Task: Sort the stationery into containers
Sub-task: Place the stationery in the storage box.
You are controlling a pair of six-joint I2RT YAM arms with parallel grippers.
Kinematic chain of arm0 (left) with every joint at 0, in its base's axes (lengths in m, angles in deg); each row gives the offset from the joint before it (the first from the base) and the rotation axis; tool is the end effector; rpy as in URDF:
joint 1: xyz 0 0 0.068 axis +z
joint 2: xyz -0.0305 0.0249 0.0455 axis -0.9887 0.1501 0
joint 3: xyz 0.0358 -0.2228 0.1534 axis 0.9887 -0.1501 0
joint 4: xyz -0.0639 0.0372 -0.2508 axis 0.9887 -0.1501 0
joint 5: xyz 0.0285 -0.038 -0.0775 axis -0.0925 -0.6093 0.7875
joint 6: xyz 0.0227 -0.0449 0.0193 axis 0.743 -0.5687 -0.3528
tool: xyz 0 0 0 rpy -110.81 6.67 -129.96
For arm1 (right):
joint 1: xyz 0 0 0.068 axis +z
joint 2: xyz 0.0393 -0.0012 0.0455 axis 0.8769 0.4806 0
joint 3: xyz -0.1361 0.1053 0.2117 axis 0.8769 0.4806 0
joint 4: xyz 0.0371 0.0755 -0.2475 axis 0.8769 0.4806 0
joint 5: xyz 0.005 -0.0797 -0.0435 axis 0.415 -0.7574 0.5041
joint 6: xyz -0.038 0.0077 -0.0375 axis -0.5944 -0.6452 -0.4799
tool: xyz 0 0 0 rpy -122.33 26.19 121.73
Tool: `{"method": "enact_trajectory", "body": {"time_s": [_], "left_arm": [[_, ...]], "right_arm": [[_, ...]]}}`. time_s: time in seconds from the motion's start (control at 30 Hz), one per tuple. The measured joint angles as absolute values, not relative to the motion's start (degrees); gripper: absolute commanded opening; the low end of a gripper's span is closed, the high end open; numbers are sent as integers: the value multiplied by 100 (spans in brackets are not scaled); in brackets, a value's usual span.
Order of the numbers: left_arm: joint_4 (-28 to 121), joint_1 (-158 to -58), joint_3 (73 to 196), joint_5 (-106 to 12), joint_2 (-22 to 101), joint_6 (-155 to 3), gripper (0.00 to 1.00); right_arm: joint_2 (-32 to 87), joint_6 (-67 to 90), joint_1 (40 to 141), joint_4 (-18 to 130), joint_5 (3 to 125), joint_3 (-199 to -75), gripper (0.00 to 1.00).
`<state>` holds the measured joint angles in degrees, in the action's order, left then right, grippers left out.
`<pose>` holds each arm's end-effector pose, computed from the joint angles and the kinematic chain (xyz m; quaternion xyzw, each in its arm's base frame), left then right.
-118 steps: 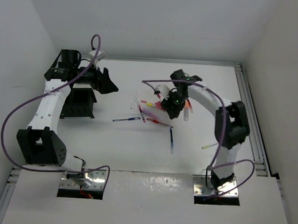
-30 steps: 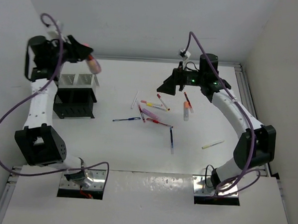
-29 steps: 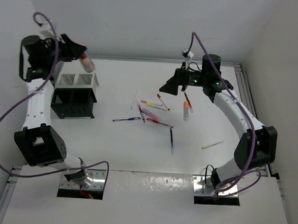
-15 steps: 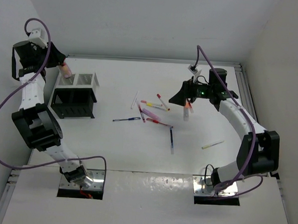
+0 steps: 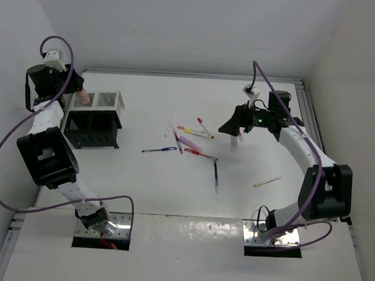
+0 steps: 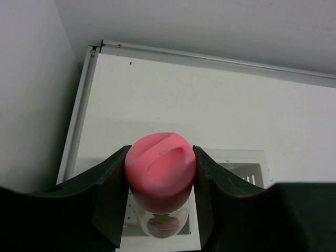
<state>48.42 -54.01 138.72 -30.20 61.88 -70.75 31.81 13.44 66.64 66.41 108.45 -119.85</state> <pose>0.3677 0.1733 0.3142 -0.1038 0.7871 -0.0634 0.6047 0.3146 0.0579 0.2606 -0.1698 0.8125 0.4404 0.3421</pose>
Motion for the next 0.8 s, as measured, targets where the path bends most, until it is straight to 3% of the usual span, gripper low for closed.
{"method": "enact_trajectory", "body": {"time_s": [0.23, 0.3, 0.33, 0.43, 0.67, 0.8], "left_arm": [[5411, -5406, 13525, -3090, 6188, -6922, 0], [5564, -5406, 13381, -3094, 6186, -6898, 23], [5656, -5406, 13287, -3094, 6184, -6893, 47], [5795, -5406, 13035, -3090, 6180, -6904, 65], [5973, -5397, 12762, -2961, 5909, -7077, 76], [6029, -5397, 12738, -2808, 5222, -7114, 78]], "right_arm": [[3181, 1257, 6666, 6727, 10816, -11932, 94], [3181, 1239, 6666, 6744, 10762, -11910, 94], [3179, 1235, 6671, 6748, 10727, -11893, 94], [3153, 1228, 6706, 6783, 10587, -11810, 90], [3055, 1207, 6933, 7138, 10045, -11683, 81], [2635, 1231, 7093, 7371, 9461, -11388, 70]]}}
